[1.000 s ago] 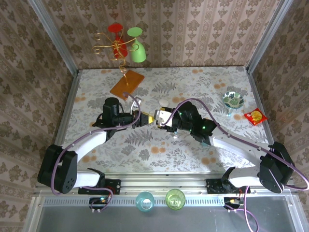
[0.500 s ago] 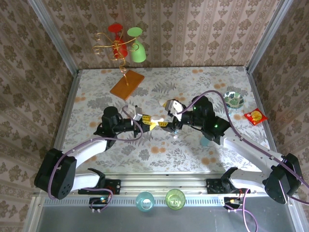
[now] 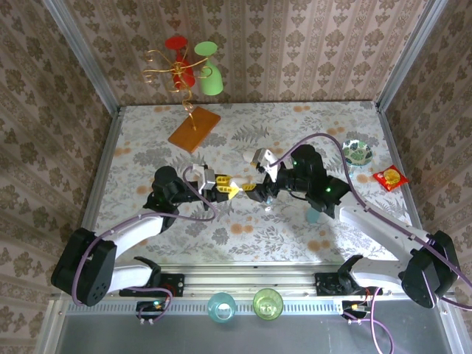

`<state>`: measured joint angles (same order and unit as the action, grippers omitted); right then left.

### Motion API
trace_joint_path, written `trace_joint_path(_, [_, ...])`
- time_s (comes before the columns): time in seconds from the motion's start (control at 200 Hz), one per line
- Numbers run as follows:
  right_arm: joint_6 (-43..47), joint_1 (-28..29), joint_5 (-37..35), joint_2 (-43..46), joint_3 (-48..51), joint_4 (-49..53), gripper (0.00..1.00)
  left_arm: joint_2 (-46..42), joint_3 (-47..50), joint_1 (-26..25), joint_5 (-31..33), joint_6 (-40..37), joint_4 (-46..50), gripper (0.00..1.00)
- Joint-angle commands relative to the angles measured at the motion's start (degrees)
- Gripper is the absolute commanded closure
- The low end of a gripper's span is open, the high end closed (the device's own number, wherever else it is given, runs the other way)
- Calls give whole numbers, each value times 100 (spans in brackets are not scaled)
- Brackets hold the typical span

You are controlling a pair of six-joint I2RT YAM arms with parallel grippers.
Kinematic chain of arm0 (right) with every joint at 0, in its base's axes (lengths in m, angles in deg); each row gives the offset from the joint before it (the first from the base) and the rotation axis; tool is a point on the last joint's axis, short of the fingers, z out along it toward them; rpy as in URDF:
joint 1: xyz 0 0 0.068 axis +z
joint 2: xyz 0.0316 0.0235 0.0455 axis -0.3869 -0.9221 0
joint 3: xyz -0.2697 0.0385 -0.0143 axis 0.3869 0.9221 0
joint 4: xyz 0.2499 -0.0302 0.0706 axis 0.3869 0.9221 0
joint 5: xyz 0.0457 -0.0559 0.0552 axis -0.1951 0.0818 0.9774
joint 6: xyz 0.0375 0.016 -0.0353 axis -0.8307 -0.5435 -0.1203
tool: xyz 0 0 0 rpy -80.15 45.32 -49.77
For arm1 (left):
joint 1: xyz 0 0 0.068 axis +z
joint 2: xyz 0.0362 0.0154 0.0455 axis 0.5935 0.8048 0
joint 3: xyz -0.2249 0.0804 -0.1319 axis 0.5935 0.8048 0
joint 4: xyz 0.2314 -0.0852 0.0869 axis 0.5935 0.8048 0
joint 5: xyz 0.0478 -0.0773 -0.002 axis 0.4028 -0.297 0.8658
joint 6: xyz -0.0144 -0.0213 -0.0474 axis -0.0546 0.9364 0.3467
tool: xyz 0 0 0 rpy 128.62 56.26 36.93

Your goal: Insert wireless bluetooth earbuds into charging case

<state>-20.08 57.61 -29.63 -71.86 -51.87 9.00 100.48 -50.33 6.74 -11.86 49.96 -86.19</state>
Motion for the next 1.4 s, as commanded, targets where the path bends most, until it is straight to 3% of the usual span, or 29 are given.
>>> trace_joint_path(0.0, [-540,-135,-313,35,-324,48,21,-128,106,-55,-294,-305,-192,100])
trace_joint_path(0.19, [-964,-267,-278,-48,-483,232,23,-102,203,-139,-372,-752,-346,100])
trace_joint_path(0.44, [-1453,-316,-181,16,-512,150,22,-48,181,-498,908,-1325,188,100])
trace_joint_path(0.475, [-1592,-350,-176,70,-468,87,20,-73,209,-527,978,-1529,207,100])
trace_joint_path(0.575, [-2083,-525,-384,215,-254,-137,0,-115,370,-574,1252,-1860,-8,100])
trace_joint_path(0.72, [-2909,-949,-705,332,274,-412,0,-98,620,-618,1455,-1860,-699,100])
trace_joint_path(0.865, [-3716,-1112,-1020,457,735,-272,0,-178,819,-695,1770,-1936,-733,100])
trace_joint_path(1.14, [-5099,-907,-1847,37,731,1591,23,-531,1221,-759,2234,-2203,-412,100])
trace_joint_path(1.395, [-6116,-465,-2298,-376,1052,1640,50,-612,1407,-759,2436,-2486,-240,100])
